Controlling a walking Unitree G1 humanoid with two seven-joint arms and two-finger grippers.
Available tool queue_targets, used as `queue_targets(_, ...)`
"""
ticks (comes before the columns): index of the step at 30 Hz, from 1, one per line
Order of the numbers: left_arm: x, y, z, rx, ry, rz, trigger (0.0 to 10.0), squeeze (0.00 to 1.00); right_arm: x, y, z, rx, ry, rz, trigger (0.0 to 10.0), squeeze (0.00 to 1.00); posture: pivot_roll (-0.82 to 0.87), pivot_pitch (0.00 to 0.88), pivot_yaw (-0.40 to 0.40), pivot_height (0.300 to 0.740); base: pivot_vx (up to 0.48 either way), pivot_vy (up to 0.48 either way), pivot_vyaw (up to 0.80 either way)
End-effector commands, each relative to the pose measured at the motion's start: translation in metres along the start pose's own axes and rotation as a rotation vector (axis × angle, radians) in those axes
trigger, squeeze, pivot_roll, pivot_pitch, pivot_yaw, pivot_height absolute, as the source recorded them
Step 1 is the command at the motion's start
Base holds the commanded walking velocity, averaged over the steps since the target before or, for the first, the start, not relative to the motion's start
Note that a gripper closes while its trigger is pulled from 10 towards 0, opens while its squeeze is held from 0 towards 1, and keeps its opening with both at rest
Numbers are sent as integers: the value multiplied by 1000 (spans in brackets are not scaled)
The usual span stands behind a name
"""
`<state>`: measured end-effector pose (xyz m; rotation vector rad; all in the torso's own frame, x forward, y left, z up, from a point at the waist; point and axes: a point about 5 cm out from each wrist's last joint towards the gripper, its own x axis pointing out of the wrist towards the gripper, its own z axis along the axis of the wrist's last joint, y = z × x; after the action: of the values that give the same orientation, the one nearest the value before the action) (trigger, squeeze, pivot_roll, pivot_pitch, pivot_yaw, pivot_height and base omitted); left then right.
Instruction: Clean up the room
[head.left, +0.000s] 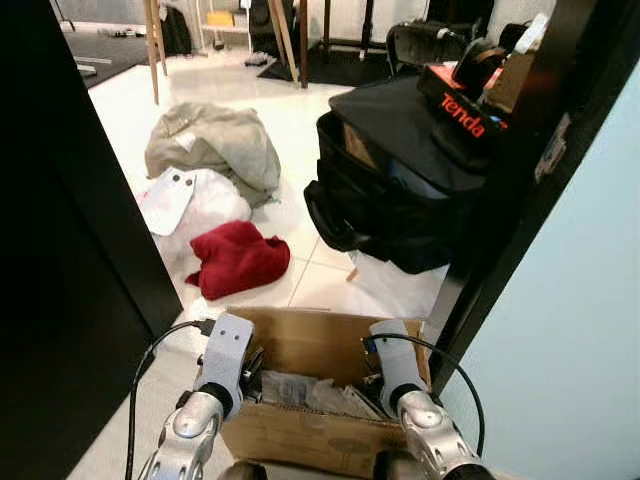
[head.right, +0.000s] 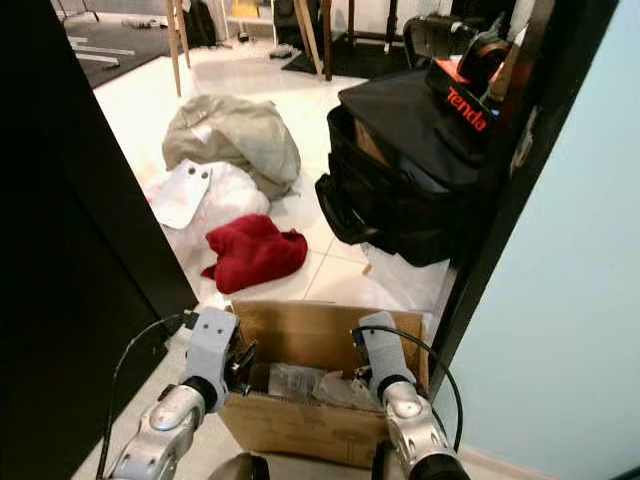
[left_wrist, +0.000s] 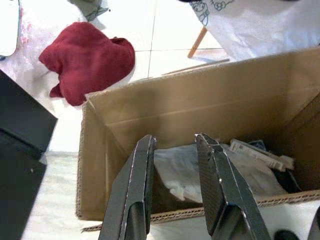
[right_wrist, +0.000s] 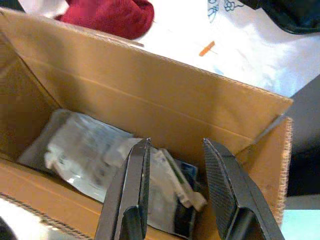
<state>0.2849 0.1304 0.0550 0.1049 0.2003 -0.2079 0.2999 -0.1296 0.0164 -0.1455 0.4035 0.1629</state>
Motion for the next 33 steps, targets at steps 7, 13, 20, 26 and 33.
queue_targets(7, 2, -6, 2, -6, 8, 28, 10000, 0, -7, 9, -3, 69, -4, 28, 10000, 0, 1, 42, -5, 621, 0, 0, 0)
queue_targets(13, 1, -5, 1, -8, 14, 37, 10000, 0, -9, 11, -2, 66, -14, 36, 10000, 0, 0, 42, -6, 637, 0, 0, 0)
queue_targets(20, 1, -6, 1, -16, 10, 43, 10000, 0, -9, 10, -1, 62, -19, 37, 10000, 0, -1, 44, -9, 655, 0, 0, 0)
queue_targets(26, 0, -6, 4, -29, -1, 51, 10000, 0, -11, 9, 0, 57, -15, 35, 10000, 0, -2, 48, -8, 659, 0, 0, 0)
queue_targets(33, -1, -6, 5, -34, -7, 49, 10000, 0, -13, 8, 1, 45, -29, 7, 10000, 0, -2, 49, -6, 659, 0, 0, 0)
